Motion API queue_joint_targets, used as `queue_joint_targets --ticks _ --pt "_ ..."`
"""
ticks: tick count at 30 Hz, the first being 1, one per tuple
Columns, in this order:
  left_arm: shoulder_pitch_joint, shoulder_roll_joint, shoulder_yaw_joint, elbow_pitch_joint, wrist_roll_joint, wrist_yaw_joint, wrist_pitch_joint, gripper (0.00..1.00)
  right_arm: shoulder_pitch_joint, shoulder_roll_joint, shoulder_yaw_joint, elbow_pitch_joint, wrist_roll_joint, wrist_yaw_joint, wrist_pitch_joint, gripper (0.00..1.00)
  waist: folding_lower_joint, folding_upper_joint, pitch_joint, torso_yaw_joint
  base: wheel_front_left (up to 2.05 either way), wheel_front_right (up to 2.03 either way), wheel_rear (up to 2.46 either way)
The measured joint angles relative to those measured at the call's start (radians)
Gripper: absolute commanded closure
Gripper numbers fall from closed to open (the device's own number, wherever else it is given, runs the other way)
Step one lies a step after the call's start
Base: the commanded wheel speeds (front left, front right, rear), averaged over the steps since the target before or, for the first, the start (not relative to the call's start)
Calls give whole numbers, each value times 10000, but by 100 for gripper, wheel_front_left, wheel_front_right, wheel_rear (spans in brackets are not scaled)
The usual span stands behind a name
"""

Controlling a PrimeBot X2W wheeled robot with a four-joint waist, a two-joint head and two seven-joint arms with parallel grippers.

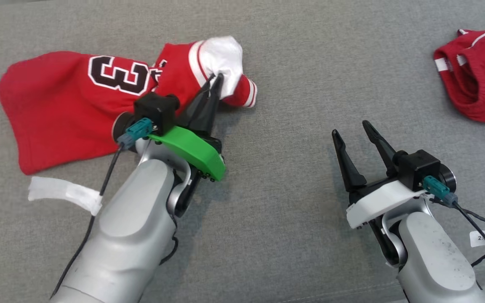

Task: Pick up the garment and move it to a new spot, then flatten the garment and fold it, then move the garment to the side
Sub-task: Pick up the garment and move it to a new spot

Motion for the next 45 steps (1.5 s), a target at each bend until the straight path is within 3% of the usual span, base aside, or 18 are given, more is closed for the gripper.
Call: queue_joint_targets --ticks 7,8,10,11,12,21,27,40,45 --pt "-18 -215 -1590 -226 -420 0 0 100 75 171 -132 67 82 0 0 0 0 0 -209 -745 0 0 0" --pt "-136 -245 -2228 -309 -826 0 0 100 100 313 -104 96 96 0 0 0 0 0 -305 -1267 0 0 0" --pt "-255 -255 -2376 -188 -895 0 2 100 100 353 -46 104 115 0 0 0 0 0 -337 -1519 0 0 0" --pt "-291 -249 -2366 -155 -894 0 2 71 99 372 -6 119 140 0 0 0 0 0 -350 -1634 0 0 0" --pt "-286 -249 -2280 -125 -840 2 0 0 98 408 58 174 163 2 0 0 0 0 -376 -1841 0 0 0" --pt "561 -257 -932 128 -25 13 0 0 203 514 -134 207 190 0 0 0 0 0 -740 -1961 0 0 0" --pt "1696 -123 924 -174 905 391 -6 0 387 573 -203 232 234 0 0 0 0 0 -1159 -1482 0 0 0" --pt "5015 -23 5160 -1467 2706 688 -15 0 1033 619 -456 420 27 0 0 0 0 0 -2341 -353 0 0 0" --pt "5828 -153 5956 -1850 3243 663 -15 0 1142 617 -522 514 -17 0 2 0 0 0 -2635 -196 0 0 0"
